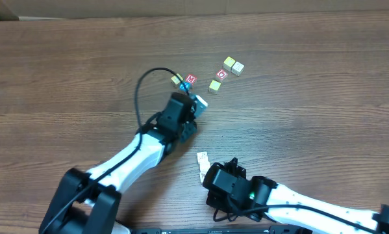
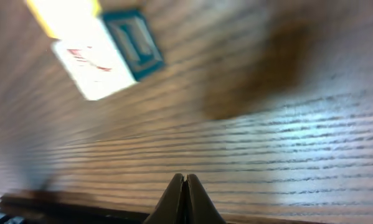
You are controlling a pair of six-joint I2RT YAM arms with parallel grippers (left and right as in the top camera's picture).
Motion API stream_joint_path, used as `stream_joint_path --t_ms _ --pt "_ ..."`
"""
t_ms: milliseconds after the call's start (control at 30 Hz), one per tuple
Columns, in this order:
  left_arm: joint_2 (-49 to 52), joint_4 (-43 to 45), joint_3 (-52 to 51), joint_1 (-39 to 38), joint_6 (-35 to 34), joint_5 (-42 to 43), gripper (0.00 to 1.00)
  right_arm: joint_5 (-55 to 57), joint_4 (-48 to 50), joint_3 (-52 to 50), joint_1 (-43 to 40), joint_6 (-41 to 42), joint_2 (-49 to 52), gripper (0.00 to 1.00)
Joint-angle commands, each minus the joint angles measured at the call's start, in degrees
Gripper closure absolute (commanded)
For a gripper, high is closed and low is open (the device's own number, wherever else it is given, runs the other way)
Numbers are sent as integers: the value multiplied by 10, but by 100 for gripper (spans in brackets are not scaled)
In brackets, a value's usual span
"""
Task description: Flip 3 blocks
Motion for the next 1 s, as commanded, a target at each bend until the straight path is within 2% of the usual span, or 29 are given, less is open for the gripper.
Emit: stream_joint_path --t_ms 0,333,533,700,967 --pt "-36 -25 12 21 -89 -9 96 54 -2 5 1 -74 -34 96" --pt "-74 -165 13 26 -226 -9 96 64 -2 5 -50 -210 -38 96" --pt "-107 -216 13 26 -292 -9 96 57 2 5 -91 -295 -38 96" --pt "-115 -269 13 26 -387 5 96 57 26 5 -96 -356 -37 96" --pt "-115 -297 13 26 -405 64 96 55 71 5 -96 -367 8 96"
